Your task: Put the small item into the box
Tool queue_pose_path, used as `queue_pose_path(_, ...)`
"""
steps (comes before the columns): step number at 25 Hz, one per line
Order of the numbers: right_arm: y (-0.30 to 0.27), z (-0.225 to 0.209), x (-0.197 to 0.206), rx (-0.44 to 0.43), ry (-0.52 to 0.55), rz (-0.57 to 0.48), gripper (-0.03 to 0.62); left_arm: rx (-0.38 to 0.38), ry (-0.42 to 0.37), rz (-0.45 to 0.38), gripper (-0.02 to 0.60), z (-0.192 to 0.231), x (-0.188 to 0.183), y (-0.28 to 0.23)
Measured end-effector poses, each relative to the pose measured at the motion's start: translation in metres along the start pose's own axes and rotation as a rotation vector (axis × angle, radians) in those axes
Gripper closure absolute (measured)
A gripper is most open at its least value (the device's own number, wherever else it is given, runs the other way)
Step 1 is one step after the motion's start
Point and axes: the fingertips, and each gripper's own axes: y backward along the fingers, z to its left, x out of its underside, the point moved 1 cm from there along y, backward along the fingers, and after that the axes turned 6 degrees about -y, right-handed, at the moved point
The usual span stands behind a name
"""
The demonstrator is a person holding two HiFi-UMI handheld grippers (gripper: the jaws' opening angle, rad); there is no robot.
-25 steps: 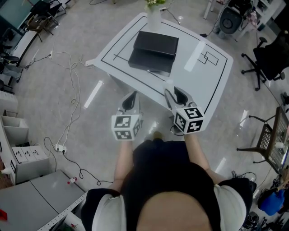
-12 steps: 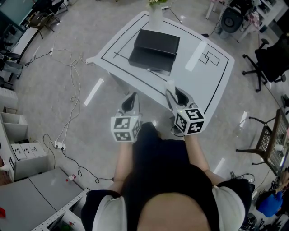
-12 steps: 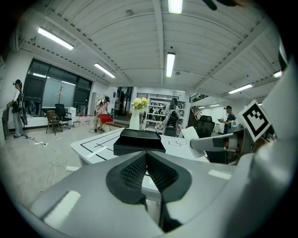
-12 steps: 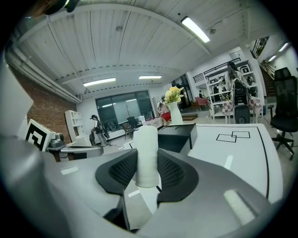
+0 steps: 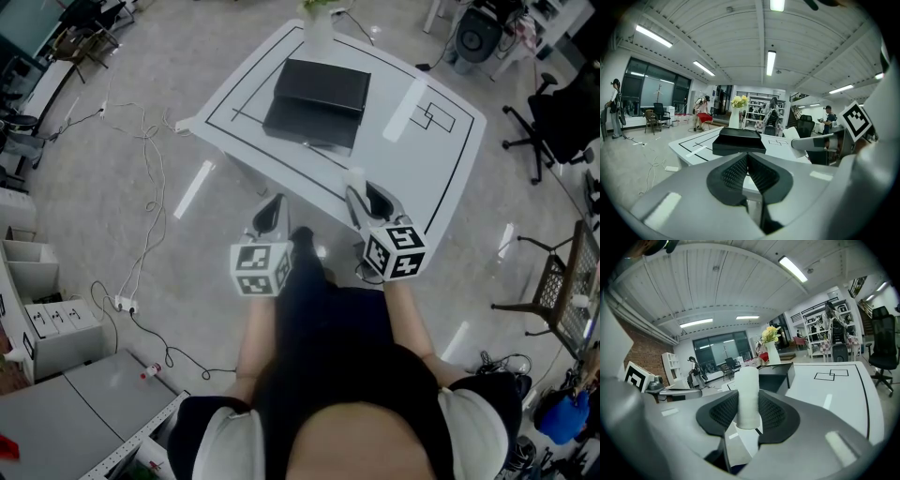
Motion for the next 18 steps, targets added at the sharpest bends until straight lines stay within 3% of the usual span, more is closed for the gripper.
queue_pose_path(18, -0.036, -0.011, -0.013, 0.038, -0.029, 0.008, 0.461, 0.064, -0.01, 0.025, 0.572, 0.017, -0.009, -0.046)
